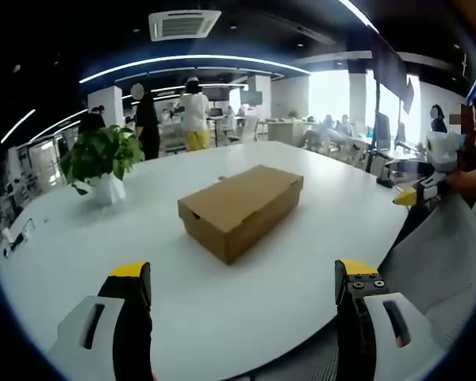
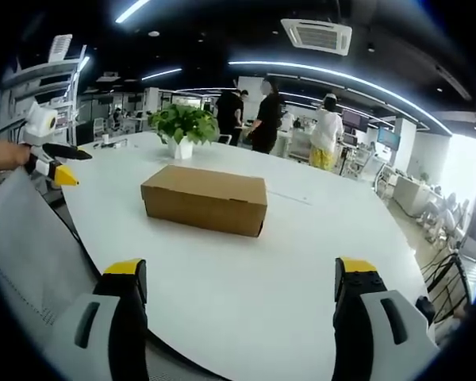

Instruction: Operate the shoe box by opening the lid, removing the specified soft item, and placing it in the target area until the item is outside and the box remains undamaged.

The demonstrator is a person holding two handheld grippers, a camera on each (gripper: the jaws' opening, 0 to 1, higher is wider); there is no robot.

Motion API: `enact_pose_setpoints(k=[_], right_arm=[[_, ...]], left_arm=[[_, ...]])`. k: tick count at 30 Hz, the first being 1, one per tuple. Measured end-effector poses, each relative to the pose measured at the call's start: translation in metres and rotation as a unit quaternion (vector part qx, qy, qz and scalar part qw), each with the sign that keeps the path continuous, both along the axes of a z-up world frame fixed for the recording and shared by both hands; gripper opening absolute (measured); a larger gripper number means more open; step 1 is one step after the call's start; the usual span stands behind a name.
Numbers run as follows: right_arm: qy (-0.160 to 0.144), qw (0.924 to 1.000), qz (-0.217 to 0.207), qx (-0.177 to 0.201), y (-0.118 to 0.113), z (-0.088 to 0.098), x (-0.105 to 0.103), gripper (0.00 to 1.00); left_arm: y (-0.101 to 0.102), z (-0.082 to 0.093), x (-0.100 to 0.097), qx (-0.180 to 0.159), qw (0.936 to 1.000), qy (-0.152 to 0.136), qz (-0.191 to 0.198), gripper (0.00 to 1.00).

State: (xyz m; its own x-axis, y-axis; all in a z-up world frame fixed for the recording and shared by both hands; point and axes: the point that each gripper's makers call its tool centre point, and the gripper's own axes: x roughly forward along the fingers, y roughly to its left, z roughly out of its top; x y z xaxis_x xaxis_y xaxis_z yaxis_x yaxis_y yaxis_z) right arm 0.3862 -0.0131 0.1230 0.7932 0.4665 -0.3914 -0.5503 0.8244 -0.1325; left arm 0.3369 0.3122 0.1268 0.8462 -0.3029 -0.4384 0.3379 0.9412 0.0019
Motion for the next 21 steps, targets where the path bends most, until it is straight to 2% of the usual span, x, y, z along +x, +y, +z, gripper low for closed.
enact_pose_setpoints(k=[5,14,21], right_arm=[[0.001,1.0,0.007,0.005,0.0,0.006,0.008,0.93],[0.002,0.9989,0.046,-0.003,0.008,0.01,0.028,0.9],[0.013,0.9964,0.083,-0.01,0.013,-0.001,0.051,0.87]], left_arm=[[0.001,0.004,0.007,-0.002,1.0,0.001,-0.001,1.0],[0.004,0.0,0.026,-0.003,0.9999,0.016,0.002,0.98],[0.007,-0.002,0.053,-0.006,0.9999,0.013,0.008,0.98]])
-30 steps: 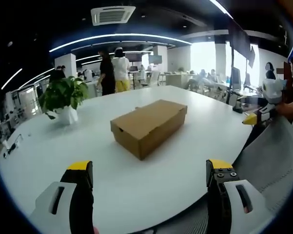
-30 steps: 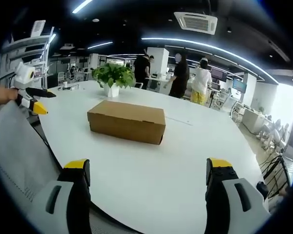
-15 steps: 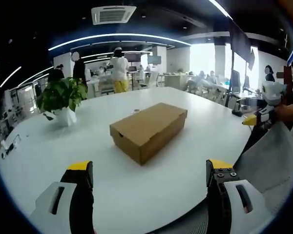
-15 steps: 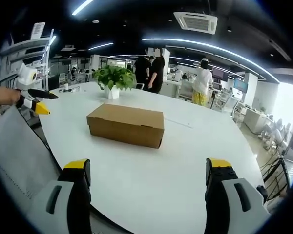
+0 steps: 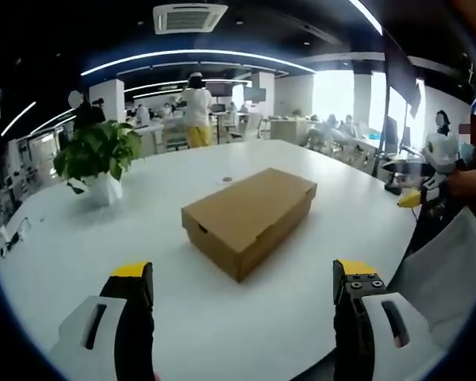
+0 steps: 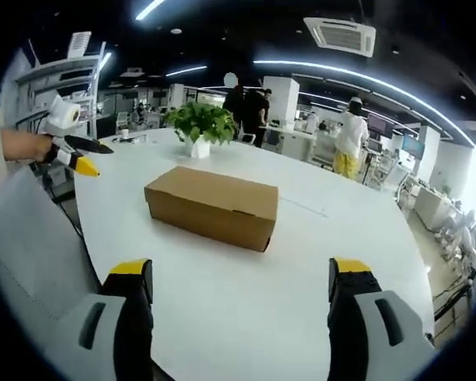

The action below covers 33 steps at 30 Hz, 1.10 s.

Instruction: Operate the shoe box by opening the lid, removing the specified soft item, and placing it in the target area until the item is outside and the box remains undamaged.

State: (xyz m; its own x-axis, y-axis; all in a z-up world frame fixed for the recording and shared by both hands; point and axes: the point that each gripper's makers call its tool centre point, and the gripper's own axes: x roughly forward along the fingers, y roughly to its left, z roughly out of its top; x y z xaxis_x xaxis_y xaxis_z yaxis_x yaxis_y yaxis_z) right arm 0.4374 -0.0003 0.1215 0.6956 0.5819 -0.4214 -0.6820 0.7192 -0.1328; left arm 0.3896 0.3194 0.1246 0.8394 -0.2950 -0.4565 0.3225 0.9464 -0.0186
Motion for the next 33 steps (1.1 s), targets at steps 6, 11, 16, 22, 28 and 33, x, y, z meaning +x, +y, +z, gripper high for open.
enact_pose_setpoints(k=[6,11,16,22,28,33], right_arm=[[-0.004,0.9994,0.034,-0.008,0.008,-0.005,0.017,0.84],[0.004,0.9988,0.046,-0.012,0.012,-0.011,0.034,0.82],[0.006,0.9979,0.06,-0.022,0.014,-0.014,0.048,0.82],[0.008,0.9969,0.075,-0.024,0.019,-0.017,0.063,0.79],[0.008,0.9942,0.102,-0.031,0.03,-0.023,0.075,0.76],[0.011,0.9922,0.12,-0.034,0.036,-0.027,0.084,0.75]], left_arm=[[0.003,-0.007,0.02,0.005,1.0,0.005,-0.003,0.98],[0.002,-0.015,0.031,0.011,0.9998,0.013,-0.005,0.97],[0.001,-0.02,0.038,0.013,0.9997,0.018,-0.005,0.97],[0.0,-0.026,0.046,0.012,0.9996,0.027,0.003,0.95],[-0.006,-0.033,0.057,0.01,0.9995,0.03,0.008,0.94],[-0.012,-0.039,0.062,0.014,0.9994,0.033,0.006,0.94]])
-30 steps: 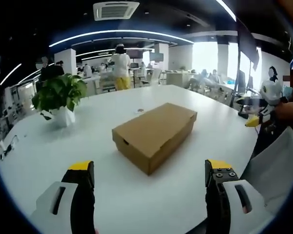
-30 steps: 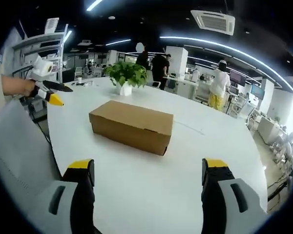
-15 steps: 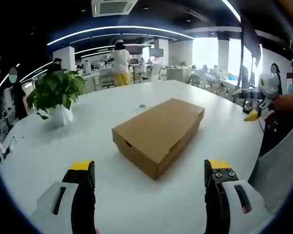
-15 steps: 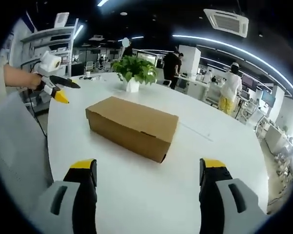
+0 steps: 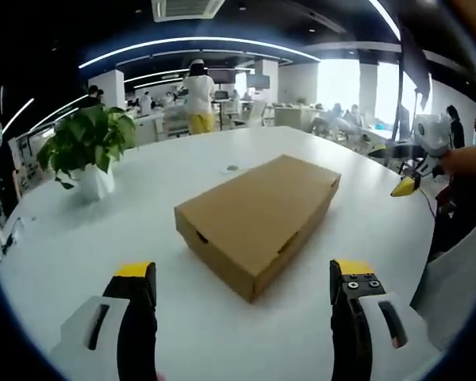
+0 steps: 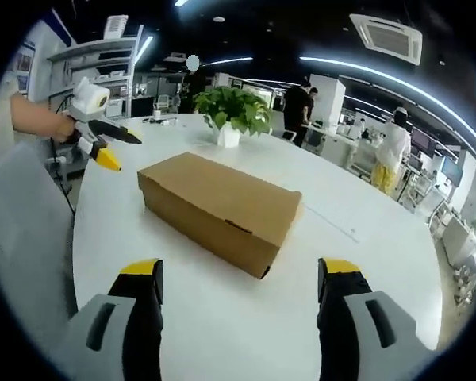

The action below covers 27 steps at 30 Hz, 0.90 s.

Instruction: Operate the shoe box by opening the lid, removing the specified soft item, and placing it in the target area until the item is outside and the box remains undamaged.

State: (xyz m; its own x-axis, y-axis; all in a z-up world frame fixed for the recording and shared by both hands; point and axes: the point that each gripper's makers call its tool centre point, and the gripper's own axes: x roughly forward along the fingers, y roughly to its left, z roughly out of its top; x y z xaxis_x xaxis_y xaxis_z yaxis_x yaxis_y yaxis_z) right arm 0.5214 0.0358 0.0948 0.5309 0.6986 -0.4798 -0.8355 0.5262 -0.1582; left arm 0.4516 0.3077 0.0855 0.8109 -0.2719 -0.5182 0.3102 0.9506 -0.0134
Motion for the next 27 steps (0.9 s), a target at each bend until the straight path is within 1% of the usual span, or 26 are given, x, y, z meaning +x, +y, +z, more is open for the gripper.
enact_pose_setpoints(k=[3,10,14,16,19,27], right_arm=[[0.0,0.9999,0.01,-0.004,0.003,-0.003,0.006,0.73],[0.011,0.9995,0.027,-0.009,0.009,-0.014,0.018,0.72],[0.014,0.9994,0.031,-0.01,0.011,-0.018,0.025,0.69],[0.014,0.9993,0.033,-0.011,0.012,-0.019,0.029,0.67],[0.015,0.9991,0.038,-0.011,0.016,-0.02,0.034,0.65],[0.022,0.9987,0.045,-0.014,0.021,-0.025,0.046,0.61]], left_arm=[[-0.002,-0.006,0.002,0.0,1.0,0.006,0.0,0.93],[-0.006,-0.022,0.012,-0.004,0.9998,0.019,0.003,0.89],[-0.009,-0.023,0.015,-0.005,0.9998,0.019,0.004,0.88],[-0.01,-0.026,0.019,-0.006,0.9998,0.019,0.001,0.85],[-0.013,-0.028,0.022,0.0,0.9998,0.021,-0.002,0.83],[-0.019,-0.034,0.032,0.003,0.9996,0.028,-0.004,0.81]])
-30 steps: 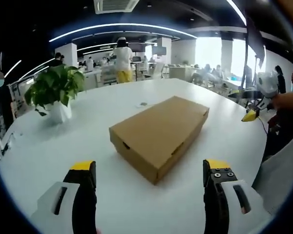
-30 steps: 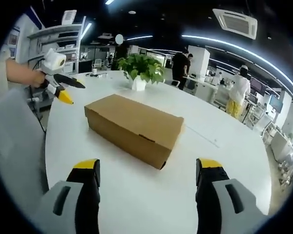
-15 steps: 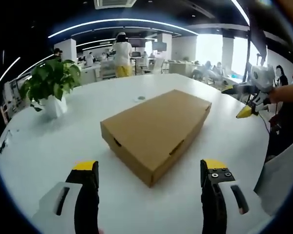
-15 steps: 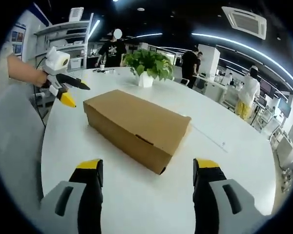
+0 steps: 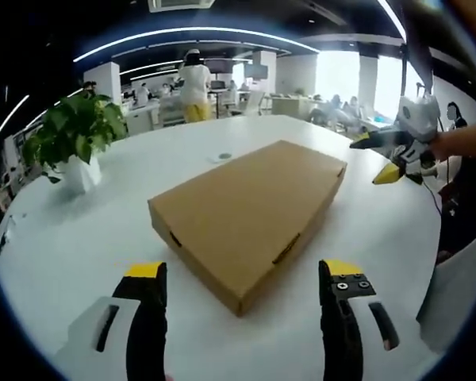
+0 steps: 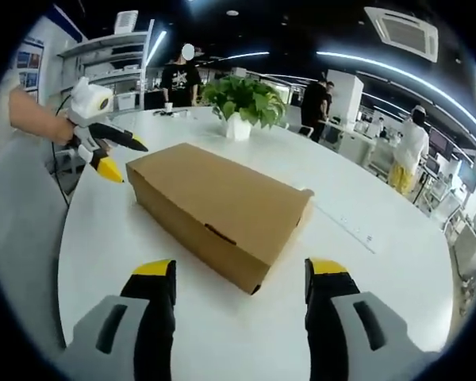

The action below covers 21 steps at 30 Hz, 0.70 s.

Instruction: Operate the shoe box by opening the lid, removing the specified soft item, and placing it in the target area until the item is outside and the box remains undamaged.

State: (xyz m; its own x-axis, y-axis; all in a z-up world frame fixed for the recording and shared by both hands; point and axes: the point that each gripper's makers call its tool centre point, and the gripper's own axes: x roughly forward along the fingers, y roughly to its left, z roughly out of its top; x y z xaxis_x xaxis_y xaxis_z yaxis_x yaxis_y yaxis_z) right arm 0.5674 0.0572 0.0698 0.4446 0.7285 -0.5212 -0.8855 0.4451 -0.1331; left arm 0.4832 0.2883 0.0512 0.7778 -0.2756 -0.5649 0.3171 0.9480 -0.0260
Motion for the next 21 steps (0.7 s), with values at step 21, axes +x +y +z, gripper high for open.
enact_pose_setpoints(k=[21], right_arm=[[0.031,0.9995,0.003,0.002,0.021,-0.017,0.027,0.52]], left_arm=[[-0.002,-0.011,0.014,-0.002,0.9996,0.012,0.025,0.74]])
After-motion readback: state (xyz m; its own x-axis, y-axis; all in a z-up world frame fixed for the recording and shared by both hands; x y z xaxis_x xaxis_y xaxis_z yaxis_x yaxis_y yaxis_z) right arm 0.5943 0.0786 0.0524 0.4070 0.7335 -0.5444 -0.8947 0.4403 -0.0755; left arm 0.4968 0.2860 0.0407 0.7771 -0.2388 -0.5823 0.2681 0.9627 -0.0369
